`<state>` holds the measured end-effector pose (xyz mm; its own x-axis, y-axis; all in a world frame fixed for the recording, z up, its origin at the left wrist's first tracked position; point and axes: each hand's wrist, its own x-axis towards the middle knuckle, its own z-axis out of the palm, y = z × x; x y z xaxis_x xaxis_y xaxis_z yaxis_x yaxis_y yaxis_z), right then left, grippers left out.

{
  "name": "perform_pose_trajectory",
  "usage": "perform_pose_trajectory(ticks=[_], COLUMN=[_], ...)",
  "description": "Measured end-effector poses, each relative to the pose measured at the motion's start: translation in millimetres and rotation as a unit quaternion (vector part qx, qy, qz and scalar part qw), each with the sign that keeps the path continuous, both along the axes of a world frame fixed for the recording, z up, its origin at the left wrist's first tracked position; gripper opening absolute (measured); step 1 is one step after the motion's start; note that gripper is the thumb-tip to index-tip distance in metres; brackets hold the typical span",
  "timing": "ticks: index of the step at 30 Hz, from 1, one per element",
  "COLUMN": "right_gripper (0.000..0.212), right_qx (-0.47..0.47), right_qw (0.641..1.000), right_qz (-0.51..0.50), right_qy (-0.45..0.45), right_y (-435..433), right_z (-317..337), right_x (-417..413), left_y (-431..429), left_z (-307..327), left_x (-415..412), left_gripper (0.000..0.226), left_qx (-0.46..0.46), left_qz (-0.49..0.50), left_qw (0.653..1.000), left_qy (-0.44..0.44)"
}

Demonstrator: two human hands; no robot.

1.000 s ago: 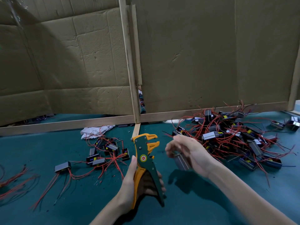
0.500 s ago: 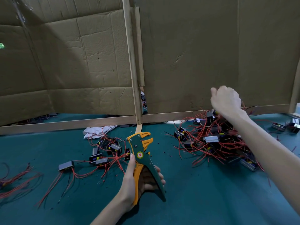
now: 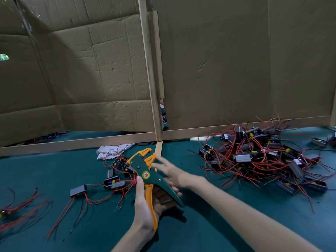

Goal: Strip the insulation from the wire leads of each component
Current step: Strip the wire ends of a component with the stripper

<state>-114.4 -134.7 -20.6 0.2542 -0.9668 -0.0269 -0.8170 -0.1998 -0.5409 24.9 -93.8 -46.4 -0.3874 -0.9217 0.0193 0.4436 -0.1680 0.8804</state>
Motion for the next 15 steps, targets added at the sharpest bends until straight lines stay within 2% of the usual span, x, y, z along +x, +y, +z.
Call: perform_pose_trajectory(ticks=[2, 5, 8, 10, 15], right_gripper=[0.037, 0.037, 0.028, 0.030, 0.032], right_qx=[-0.018, -0.105, -0.120, -0.135, -0.146], right_qw=[0.999, 0.989, 0.990, 0.987, 0.979], right_qz=[0.005, 0.008, -0.042, -0.082, -0.139], right_qy=[0.041, 0.100, 0.061, 0.022, -0.002], right_y=[-6.1, -12.8, -15.3, -8.0, 10.8], right_z=[-11.2, -16.9, -15.5, -8.8, 1.5], right_x=[11.5, 16.9, 9.0, -6.8, -42.5], left_y=[2.0, 4.1, 5.2, 5.9, 6.5], left_z=[0.6, 1.7, 4.7, 5.8, 5.1], left_x=[-0.1, 0.5, 0.5, 0.2, 0.8], left_gripper=[0.085, 0.085, 0.083, 0.085, 0.086], left_qx=[0.000, -0.008, -0.009, 0.001, -0.003], left_qz=[-0.005, -0.013, -0.018, -0.017, -0.016], left_qw=[1.000, 1.000, 1.000, 1.000, 1.000], left_qy=[-0.014, -0.024, -0.021, -0.010, -0.011])
